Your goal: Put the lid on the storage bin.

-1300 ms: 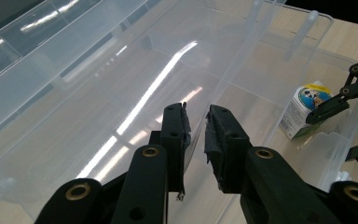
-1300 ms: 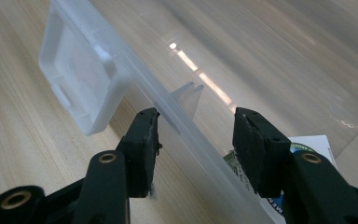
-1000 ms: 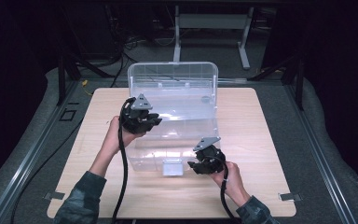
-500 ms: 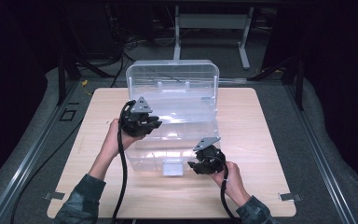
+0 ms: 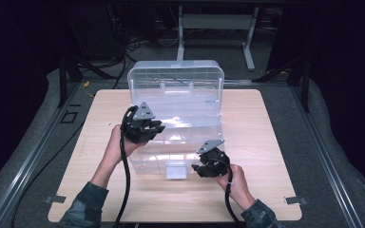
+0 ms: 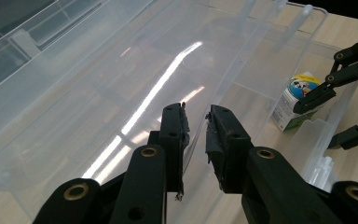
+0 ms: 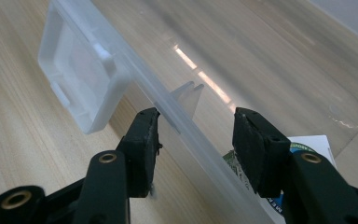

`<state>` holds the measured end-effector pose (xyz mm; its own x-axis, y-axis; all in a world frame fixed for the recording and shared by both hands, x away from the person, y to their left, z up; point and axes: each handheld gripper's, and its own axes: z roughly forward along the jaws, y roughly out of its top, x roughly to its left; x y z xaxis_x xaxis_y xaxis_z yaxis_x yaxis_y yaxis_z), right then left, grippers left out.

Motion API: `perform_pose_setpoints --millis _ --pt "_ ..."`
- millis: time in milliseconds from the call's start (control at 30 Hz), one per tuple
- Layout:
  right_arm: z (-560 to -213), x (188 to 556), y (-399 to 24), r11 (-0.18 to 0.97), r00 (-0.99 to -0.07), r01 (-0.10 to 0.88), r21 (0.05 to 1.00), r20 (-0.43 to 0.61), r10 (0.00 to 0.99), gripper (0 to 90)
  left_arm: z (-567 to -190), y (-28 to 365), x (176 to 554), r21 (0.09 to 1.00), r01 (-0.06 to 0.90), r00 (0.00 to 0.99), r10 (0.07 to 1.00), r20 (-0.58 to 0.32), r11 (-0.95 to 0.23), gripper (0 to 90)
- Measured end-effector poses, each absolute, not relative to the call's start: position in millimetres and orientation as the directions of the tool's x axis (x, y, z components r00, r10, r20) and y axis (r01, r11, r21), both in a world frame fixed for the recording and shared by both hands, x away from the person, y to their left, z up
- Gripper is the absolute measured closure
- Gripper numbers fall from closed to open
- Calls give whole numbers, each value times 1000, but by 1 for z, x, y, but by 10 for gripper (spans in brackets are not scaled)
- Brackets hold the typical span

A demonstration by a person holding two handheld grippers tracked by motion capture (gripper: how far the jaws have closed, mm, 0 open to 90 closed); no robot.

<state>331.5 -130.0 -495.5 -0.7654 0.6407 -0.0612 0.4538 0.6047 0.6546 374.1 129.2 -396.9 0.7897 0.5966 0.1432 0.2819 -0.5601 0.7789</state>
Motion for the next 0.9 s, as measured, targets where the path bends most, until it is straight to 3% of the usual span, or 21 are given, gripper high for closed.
perform_pose_setpoints --millis 900 --pt "-495 331 -130 610 -767 452 651 -65 638 510 -411 133 353 801 248 793 589 155 -545 749"
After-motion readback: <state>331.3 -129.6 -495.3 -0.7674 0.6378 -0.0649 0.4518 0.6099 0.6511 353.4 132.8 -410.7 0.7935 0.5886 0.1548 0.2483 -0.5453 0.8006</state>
